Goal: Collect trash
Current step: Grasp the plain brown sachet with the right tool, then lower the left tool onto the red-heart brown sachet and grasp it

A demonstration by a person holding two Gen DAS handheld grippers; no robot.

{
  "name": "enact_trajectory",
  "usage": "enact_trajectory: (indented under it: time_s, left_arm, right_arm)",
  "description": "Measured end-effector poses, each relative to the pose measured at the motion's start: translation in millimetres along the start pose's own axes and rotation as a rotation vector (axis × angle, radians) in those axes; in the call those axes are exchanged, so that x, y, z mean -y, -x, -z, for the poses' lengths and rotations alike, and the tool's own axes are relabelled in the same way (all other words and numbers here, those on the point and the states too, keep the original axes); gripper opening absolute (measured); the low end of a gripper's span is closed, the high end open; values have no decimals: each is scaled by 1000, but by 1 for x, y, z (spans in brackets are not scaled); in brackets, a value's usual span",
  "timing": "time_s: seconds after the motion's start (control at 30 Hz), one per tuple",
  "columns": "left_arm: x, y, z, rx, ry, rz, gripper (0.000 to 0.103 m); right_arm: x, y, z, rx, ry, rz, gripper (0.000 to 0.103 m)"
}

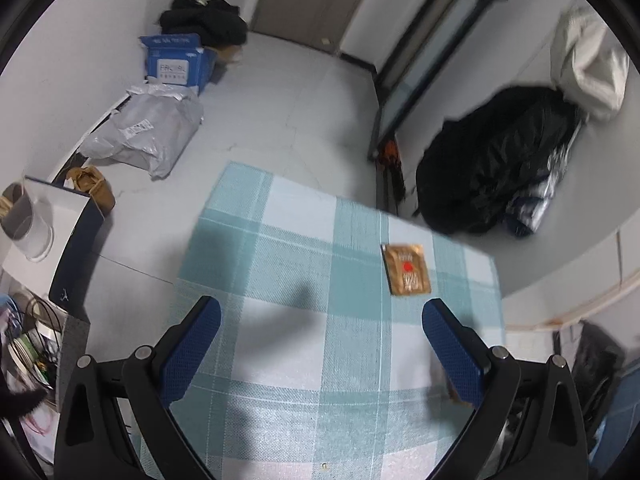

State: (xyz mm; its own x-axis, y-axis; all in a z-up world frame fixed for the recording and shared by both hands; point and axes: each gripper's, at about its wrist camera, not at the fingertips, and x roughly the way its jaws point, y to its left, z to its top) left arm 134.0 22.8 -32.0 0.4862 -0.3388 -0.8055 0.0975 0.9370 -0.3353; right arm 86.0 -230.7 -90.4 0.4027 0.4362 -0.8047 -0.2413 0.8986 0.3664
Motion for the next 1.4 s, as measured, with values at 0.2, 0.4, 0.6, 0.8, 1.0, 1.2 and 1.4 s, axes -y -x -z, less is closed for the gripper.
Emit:
enact_trajectory:
  time_s: [0.2,0.4,0.6,0.8,1.0,1.2,1.4]
  left_arm:
    - [19,-19,8,-22,-35,-9,99]
    - [23,-41,1,-78,3,-65,99]
    - [35,-64,-13,-146,6,-1,99]
    - [70,-103,-21,-228,-85,-40,99]
    - [78,-124,-27,-226,-97,-127,99]
    - [93,-136,-20,-236,-210,-248,99]
    - [101,-131,-14,-218,-246,-270,83]
  right_arm:
    - [8,11,-1,47,-35,-55,7]
    - [9,12,1,53,-16,-40,7]
    - [2,12,4,48,31,-39,7]
    - [4,21,11,64,44,-42,7]
    - [11,33,15,91,36,-50,7]
    - [16,41,15,109,22,-71,7]
    - [16,44,14,121,20,-75,7]
